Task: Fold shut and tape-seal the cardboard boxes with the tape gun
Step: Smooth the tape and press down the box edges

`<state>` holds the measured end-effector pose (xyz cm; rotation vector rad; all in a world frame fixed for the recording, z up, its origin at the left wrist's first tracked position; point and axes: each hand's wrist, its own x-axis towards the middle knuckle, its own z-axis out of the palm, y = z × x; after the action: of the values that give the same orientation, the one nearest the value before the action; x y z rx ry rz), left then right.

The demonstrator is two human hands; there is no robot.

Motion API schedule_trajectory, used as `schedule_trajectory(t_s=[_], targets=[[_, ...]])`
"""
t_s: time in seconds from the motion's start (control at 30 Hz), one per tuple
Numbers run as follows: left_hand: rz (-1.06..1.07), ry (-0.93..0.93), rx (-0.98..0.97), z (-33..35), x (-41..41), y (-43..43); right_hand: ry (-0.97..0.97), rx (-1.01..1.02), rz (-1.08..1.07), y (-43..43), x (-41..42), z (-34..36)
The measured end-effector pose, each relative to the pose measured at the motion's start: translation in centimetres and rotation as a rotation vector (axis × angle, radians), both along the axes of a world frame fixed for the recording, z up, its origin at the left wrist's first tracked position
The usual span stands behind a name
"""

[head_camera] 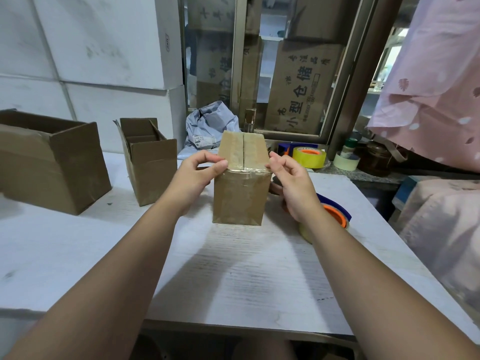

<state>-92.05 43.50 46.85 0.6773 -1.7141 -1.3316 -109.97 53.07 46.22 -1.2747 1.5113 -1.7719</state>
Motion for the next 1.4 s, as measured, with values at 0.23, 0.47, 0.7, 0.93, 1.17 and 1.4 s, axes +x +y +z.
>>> schedule_trajectory(t_s=[0.23,0.47,0.7,0.93,1.17,1.4], targets=[[-0.045,-0.020,-0.080,0.0,0.4,-0.5,-0.006,0.047,0.145,0.8,-1.0,0.3],[0.101,-0.235,-0.527,0.1,0.6,-0.8,0.246,0.073,0.097,0.9,-1.6,1.0],[0.242,-0.426,-0.868,0.1,0.1,0.0,0.729,0.045,-0.131,1.3,-1.1,0.9],[0.283,-0.418,-0.805,-0.5,-1.3,1.3,0.744,0.042,-0.215,1.2,-0.1,0.1],[0.403,-0.367,-0.722,-1.0,-2.9,1.5,0.710,-0.041,-0.256,0.3,0.1,-0.9],[0.413,-0.374,-0.756,-1.2,-2.7,1.6,0.723,-0.069,-0.304,0.0,0.3,-1.4]])
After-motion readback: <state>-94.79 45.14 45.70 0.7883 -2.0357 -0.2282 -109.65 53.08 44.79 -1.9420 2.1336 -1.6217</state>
